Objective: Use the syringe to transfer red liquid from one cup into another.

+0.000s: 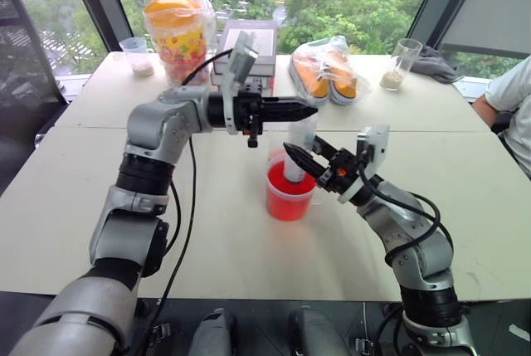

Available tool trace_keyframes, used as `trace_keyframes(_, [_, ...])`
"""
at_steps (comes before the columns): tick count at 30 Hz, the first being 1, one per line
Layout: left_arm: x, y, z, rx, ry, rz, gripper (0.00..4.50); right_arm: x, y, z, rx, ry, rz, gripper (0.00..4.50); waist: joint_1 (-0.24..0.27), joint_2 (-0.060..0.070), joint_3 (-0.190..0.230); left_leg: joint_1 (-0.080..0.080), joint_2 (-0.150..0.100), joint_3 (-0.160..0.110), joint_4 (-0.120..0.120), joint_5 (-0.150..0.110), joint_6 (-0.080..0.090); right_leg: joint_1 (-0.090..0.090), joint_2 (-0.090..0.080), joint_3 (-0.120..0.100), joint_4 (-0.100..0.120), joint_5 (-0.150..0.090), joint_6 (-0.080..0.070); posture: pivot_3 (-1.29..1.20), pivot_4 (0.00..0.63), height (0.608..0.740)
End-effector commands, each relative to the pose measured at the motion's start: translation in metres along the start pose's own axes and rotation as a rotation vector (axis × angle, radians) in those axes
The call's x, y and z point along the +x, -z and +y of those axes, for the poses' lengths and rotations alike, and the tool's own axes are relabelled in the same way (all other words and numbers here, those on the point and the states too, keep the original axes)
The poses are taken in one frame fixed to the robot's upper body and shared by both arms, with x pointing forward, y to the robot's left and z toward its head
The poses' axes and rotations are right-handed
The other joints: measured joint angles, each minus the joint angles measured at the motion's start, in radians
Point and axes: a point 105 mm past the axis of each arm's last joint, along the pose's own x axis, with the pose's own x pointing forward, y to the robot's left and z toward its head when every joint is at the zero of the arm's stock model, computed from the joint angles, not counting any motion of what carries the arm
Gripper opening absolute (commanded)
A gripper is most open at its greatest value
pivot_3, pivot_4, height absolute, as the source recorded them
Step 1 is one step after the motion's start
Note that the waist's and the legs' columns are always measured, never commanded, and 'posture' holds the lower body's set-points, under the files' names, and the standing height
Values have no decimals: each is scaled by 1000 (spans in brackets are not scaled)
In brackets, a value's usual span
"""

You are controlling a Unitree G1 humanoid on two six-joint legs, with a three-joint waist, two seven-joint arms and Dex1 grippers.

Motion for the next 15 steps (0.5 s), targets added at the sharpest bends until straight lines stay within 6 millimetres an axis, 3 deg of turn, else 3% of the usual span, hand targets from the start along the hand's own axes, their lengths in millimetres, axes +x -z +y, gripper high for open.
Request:
trace_keyframes(1, [-5,-47,-2,183,-27,-83,31,1,9,14,28,-67,34,1375,0,0,0,0,0,0,0,0,0,0,0,0,0,0,0,0,150,740])
trace_keyframes(15, [-10,-58,2,218,-47,-103,31,1,15,16,36,-69,51,1375,0,0,0,0,0,0,0,0,0,0,0,0,0,0,0,0,150,740])
